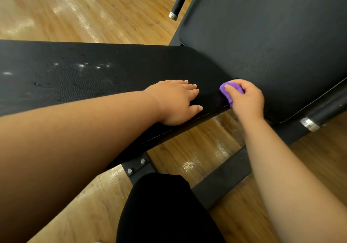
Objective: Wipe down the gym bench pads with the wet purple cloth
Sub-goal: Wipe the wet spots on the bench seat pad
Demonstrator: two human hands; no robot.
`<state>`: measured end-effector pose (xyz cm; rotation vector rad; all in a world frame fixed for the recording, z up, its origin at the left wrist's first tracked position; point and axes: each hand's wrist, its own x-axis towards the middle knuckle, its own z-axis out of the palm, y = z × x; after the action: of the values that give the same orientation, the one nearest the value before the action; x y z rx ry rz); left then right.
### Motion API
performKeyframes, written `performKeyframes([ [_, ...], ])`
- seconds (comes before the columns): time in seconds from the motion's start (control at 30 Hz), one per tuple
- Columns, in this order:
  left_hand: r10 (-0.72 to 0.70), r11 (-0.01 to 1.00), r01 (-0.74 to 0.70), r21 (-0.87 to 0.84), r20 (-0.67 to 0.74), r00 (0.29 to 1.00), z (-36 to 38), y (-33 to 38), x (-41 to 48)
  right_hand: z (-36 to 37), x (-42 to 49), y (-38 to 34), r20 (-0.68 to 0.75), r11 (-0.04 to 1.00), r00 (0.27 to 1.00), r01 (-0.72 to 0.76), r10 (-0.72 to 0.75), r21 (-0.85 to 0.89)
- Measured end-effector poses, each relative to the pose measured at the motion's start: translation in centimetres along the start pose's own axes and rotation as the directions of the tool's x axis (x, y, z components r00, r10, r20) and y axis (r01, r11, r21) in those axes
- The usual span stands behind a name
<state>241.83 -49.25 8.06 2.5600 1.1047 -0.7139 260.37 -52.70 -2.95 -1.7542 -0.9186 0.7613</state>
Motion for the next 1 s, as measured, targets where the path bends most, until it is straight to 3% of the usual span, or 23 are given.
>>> performKeyframes([
  [0.13, 0.0, 1.0, 0.0, 0.017, -0.009, 1.0, 0.1, 0.0, 0.1, 0.2, -2.5, -0.6, 0.137, 0.995, 0.986, 0.091, -0.095, 0.038],
  [0.37, -0.002, 1.0, 0.002, 0.027, -0.004, 1.0, 0.1, 0.1, 0.1, 0.0, 0.7, 0.7, -0.068, 1.0, 0.997, -0.017, 0.018, 0.024],
  [0.53, -0.013, 0.999, 0.012, 0.041, 0.008, 1.0, 0.1, 0.3, 0.1, 0.1, -2.2, 0.1, 0.098, 0.996, 0.992, 0.082, -0.084, 0.026],
  [0.73, -0.024, 0.999, 0.024, 0.033, 0.022, 0.999, 0.2, 0.2, 0.2, -1.1, 0.8, 1.2, -0.059, 0.999, 0.998, -0.034, 0.034, -0.009],
  [0.9, -0.025, 0.999, 0.024, 0.034, 0.018, 1.0, 0.1, 0.2, 0.3, -0.1, -2.3, 0.2, 0.119, 0.995, 0.989, 0.082, -0.087, 0.05],
  [1.0, -0.024, 0.999, 0.023, 0.029, 0.017, 1.0, 0.2, 0.2, 0.2, -0.7, -0.7, 1.0, 0.089, 0.997, 0.994, 0.061, -0.064, 0.037],
])
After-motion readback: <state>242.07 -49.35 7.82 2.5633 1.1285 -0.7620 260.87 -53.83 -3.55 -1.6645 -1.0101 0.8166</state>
